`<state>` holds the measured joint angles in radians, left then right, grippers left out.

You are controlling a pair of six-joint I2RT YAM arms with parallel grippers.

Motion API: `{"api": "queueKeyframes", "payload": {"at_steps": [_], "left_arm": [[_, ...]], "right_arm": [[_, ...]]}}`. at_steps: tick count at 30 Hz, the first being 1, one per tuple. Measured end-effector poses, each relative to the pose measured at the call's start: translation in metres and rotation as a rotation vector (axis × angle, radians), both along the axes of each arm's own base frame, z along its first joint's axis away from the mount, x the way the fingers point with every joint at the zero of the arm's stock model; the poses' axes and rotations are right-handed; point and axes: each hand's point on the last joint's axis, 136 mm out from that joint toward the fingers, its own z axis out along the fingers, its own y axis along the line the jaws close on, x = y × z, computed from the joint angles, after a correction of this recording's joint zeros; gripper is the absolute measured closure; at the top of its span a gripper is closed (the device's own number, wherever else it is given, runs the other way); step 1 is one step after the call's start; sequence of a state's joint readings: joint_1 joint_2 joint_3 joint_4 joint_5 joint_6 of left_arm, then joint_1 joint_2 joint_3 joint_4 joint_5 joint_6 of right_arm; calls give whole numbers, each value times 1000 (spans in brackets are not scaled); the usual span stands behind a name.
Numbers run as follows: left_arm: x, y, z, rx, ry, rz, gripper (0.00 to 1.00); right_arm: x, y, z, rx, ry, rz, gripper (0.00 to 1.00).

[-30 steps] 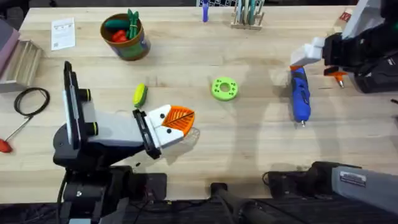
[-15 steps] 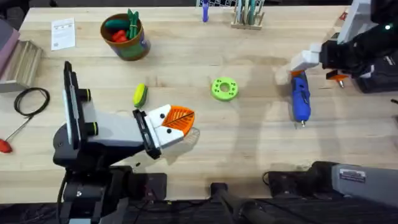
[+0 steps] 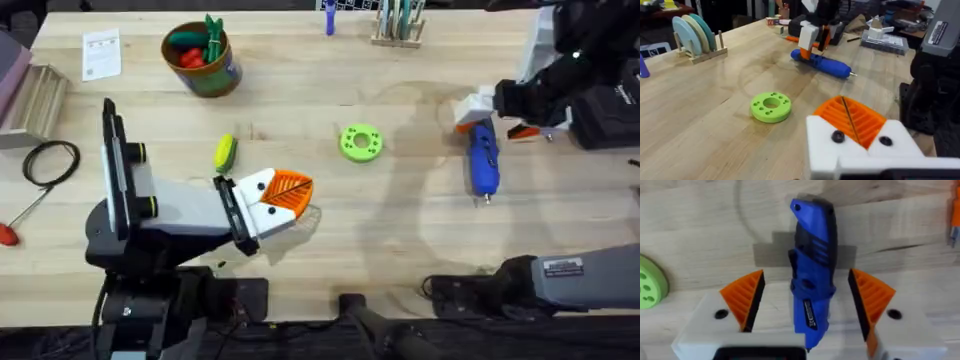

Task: Pick up the gripper from the table and insert it into the empty holder that is missing its gripper. Then pick up a screw, insert it into the mounting hole, and use the screwdriver to tighten it. Finally, clean up the table by picking up the vegetable and placing it into the bucket.

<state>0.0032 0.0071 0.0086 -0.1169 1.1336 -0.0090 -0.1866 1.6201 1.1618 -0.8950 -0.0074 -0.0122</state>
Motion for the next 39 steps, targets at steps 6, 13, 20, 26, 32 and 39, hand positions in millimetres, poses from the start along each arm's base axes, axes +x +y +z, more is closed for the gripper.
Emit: {"api": "queueKeyframes", "payload": {"at_steps": [6, 13, 20, 26, 32, 39], "left_arm": [[0, 0, 0, 0, 0, 0, 996], [0, 0, 0, 0, 0, 0, 996], [0, 0, 0, 0, 0, 0, 996], [0, 0, 0, 0, 0, 0, 996], [0, 0, 0, 0, 0, 0, 996], [0, 0, 0, 0, 0, 0, 996]], "right_arm": [[5, -2, -17, 1, 28, 3, 10], [11, -6, -28, -21, 23, 5, 10], [4, -12, -42, -55, 33, -10, 10], [5, -13, -42, -59, 26, -15, 20], [6, -13, -42, -59, 24, -15, 47], [7, -15, -42, -67, 17, -16, 722]]}}
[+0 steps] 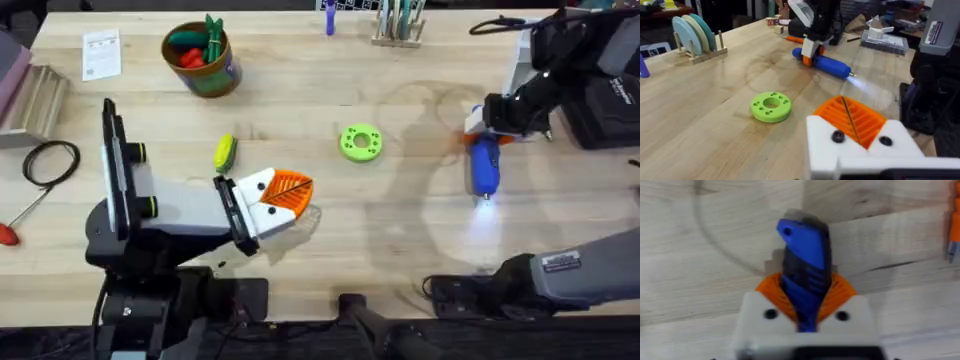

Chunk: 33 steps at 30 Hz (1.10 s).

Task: Pick up the gripper from the table and insert it into the empty holder that is missing its gripper. Then pick up a screw, insert it into the mounting hole, and use the screwdriver to tighten it. Finally, clean up the table by picking up the vegetable and placing it into the bucket.

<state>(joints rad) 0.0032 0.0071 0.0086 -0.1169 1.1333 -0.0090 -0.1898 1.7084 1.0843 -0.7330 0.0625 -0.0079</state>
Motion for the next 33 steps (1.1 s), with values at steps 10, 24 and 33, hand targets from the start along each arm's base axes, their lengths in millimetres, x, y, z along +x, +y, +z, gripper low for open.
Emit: {"api": "queueKeyframes", "payload": {"at_steps": [10, 24, 33], "left_arm": [[0, 0, 0, 0, 0, 0, 996], [0, 0, 0, 0, 0, 0, 996], [0, 0, 0, 0, 0, 0, 996]], "right_arm": [[0, -2, 0, -9, 0, 29, 977], [42, 13, 76, 38, -232, 79, 977], [94, 70, 215, 38, -635, 250, 977]]}}
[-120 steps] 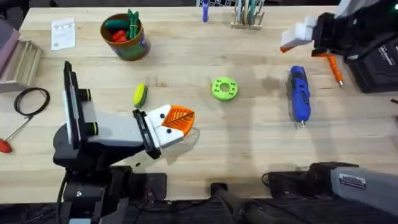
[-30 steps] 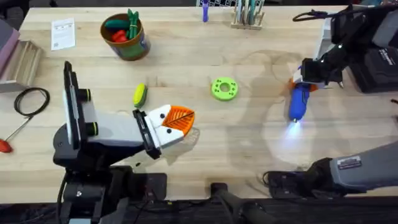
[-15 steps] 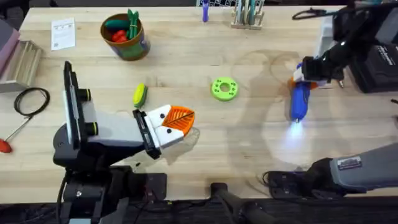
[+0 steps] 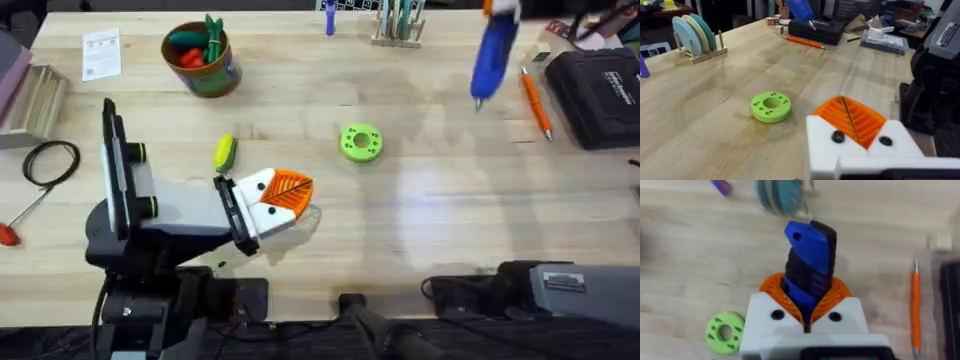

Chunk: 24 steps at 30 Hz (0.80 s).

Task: Pick up the gripper from the table and insert it into the empty holder that is missing its gripper. Then pick up a screw, insert it into the mounting hole, and use the screwdriver to tighten it. Finally, clean up the table by picking up the vegetable and placing it into the bucket.

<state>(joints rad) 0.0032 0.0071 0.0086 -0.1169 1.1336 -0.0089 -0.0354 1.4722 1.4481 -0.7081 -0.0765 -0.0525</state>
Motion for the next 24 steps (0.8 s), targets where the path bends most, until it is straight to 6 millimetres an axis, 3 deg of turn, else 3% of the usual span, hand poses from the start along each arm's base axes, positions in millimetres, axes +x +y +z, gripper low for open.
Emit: {"api": "queueKeyframes", "payload": {"at_steps": [8, 15, 18, 24], "left_arm": [[0, 0, 0, 0, 0, 0, 996], [0, 0, 0, 0, 0, 0, 996], [0, 0, 0, 0, 0, 0, 996], [0, 0, 0, 0, 0, 0, 996]], "right_arm": [[16, 88, 87, 79, -315, 175, 977], [-4, 152, 150, 245, -507, 363, 977], [-16, 165, 167, 324, -535, 433, 977], [-32, 186, 178, 427, -540, 561, 977]]}}
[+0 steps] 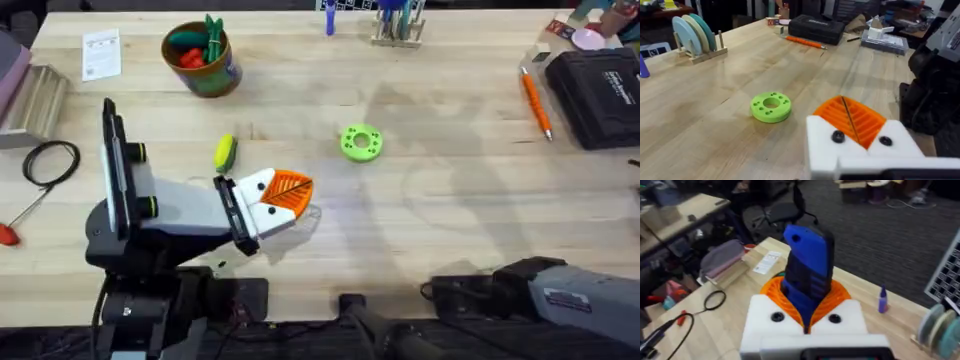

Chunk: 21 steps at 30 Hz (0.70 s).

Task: Pick up the gripper from the table and insert it into the empty holder that is missing its gripper. Then pick up a screw, insert it into the mounting hole, and use the screwdriver to tighten it. Finally, clean up the table by picking up the vegetable and placing it into the bucket.

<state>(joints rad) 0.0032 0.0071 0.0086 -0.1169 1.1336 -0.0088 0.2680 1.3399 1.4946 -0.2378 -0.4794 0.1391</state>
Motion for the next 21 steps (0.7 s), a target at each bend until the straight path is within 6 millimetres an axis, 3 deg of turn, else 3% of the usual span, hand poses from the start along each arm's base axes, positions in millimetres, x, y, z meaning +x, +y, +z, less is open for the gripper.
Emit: {"api": "queueKeyframes", "payload": {"at_steps": [5, 13, 14, 17, 21], "left_arm": [[0, 0, 0, 0, 0, 0, 996], [0, 0, 0, 0, 0, 0, 996], [0, 0, 0, 0, 0, 0, 996], [0, 0, 0, 0, 0, 0, 996], [0, 0, 0, 0, 0, 0, 996]], "right_arm": [[-3, 11, 5, 64, -36, 70, 977], [-8, 25, -20, 232, -51, 179, 977], [-18, 27, -8, 346, -128, 238, 977], [-38, 28, 3, 448, -199, 308, 977], [-65, 40, 3, 518, -220, 420, 977]]}}
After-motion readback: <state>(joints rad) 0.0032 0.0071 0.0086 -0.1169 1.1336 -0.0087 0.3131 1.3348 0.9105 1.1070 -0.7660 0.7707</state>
